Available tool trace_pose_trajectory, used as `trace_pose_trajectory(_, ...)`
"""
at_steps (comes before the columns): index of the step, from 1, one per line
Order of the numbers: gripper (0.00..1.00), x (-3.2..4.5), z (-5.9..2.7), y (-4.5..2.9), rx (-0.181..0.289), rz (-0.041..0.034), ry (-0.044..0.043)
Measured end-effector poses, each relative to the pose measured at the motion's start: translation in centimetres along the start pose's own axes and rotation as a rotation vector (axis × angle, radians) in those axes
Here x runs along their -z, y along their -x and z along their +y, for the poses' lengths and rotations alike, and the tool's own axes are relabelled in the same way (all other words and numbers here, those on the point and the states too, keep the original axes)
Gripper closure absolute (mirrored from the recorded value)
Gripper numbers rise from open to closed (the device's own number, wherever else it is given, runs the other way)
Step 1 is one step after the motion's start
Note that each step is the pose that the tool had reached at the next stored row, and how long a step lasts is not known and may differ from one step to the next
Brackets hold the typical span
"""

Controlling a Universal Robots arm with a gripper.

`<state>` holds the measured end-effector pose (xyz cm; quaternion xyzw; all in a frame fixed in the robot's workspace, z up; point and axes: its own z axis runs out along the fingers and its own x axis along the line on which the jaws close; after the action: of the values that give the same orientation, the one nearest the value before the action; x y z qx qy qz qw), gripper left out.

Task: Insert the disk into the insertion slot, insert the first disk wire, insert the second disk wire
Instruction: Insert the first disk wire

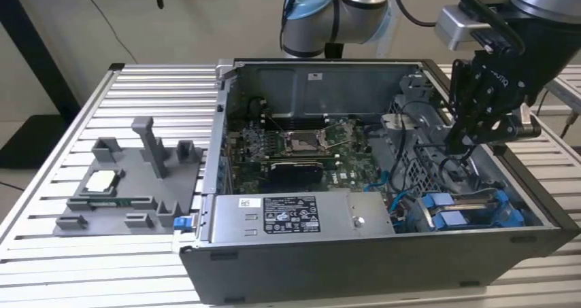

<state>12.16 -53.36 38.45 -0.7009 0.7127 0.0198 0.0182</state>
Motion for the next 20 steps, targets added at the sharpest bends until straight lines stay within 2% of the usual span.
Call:
trace_pose_trajectory(4, 0.81, -0.11, -0.01, -0.01, 0.0, 0.0054, -0.0001)
trace_pose_trajectory(9, 0.81, -0.52, -0.38, -0.13, 0.0, 0.0059, -0.0001)
trace_pose_trajectory(14, 0.81, -1.25, -0.79, -0.32, 0.0, 0.0065, -0.0016)
trace_pose_trajectory(20, 0.81, -1.92, -1.8, -0.53, 0.0, 0.0082, -0.0048)
